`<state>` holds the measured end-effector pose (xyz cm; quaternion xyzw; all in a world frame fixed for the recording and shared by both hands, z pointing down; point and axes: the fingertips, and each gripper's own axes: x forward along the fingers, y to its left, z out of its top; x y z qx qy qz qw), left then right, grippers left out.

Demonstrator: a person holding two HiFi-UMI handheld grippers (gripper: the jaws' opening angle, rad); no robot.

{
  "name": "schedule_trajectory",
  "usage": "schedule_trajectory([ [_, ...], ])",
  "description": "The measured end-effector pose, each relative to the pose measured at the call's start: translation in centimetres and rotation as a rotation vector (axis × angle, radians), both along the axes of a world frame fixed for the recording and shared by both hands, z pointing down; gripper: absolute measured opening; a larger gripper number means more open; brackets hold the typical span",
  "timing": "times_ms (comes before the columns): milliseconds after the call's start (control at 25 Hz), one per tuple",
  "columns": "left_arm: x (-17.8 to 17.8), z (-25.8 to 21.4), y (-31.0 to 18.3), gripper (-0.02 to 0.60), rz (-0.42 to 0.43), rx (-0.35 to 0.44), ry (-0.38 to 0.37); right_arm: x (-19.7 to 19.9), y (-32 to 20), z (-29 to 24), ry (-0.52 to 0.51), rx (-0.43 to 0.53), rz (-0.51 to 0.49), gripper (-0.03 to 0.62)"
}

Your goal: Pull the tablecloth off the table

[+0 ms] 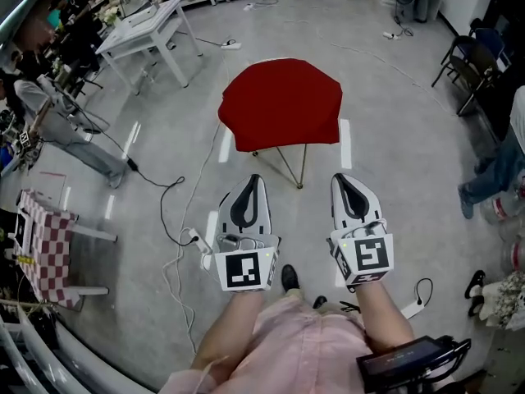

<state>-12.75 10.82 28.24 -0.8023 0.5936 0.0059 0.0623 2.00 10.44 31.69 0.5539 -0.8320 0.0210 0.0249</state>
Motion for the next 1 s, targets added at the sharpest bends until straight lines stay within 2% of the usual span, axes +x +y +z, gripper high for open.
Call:
schedule_trajectory([
  [400,-2.3,-1.6,-5.4,0.025,0.018,0.052,0.010,-2.1,-5.2,-2.1,0.006,0.054,0.020,0.020],
  [600,-3.4,-0.7,-7.2,0.025,0.034,0.041,0.014,-3.2,-6.9,-1.8,0.002,0.058,0.038,0.020],
  [720,-4.1,0.9,-7.9,0.025,0.033,0.009,0.025,-3.7,-7.2,-0.4,0.010,0.034,0.040,0.020],
  [1000,-3.0,2.2,-9.6,0.026,0.045,-0.017,0.025,-1.5,-8.1,0.8,0.009,0.006,0.082,0.020],
])
